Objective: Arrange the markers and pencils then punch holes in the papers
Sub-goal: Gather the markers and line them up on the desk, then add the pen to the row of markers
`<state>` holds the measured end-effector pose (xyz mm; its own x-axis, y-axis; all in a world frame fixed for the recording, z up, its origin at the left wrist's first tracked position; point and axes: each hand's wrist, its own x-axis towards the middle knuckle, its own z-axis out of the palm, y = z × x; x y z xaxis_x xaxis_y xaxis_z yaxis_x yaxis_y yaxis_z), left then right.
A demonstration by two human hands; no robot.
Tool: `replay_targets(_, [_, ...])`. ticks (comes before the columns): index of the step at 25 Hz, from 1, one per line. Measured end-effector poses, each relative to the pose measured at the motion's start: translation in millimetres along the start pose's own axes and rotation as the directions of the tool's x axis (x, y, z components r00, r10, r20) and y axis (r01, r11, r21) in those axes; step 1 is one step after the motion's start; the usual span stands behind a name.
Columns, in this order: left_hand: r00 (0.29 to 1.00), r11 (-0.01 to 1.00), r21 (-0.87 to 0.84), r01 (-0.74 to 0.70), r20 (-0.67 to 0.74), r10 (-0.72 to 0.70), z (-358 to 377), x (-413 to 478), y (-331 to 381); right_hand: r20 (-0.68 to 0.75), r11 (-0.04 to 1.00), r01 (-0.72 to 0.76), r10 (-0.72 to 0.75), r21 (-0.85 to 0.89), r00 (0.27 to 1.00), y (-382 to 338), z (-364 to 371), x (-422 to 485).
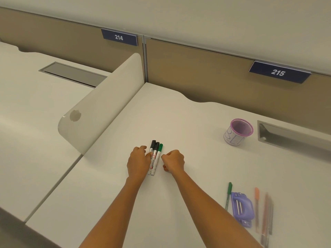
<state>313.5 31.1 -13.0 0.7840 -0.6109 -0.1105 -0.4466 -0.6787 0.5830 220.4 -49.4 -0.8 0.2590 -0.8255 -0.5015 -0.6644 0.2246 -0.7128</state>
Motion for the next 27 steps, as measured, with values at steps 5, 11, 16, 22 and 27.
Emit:
replay_targets(5, [0.982,0.982,-0.049,-0.183,-0.046,0.181,14,-19,34,-0.066,0.998,-0.054,0.052,-0.021,0.996,15,-51,4])
replay_targets(11, [0.948,0.956,-0.063,-0.287,0.124,0.292,57,-52,85,-0.191,0.994,-0.107,0.109,0.019,0.975,54,-126,7])
replay_targets(16, [0.895,0.957,0.018,-0.288,0.361,0.262,96,-84,117,-0.26,0.99,-0.131,0.142,0.059,0.955,91,-183,1])
replay_targets(22, [0.853,0.949,0.076,-0.308,0.464,0.24,127,-122,154,-0.294,0.983,-0.181,0.177,0.014,0.939,139,-239,-13])
replay_targets(27, [0.841,0.926,0.205,-0.317,0.512,0.174,135,-149,173,-0.298,0.96,-0.24,0.19,-0.144,0.936,172,-264,-29])
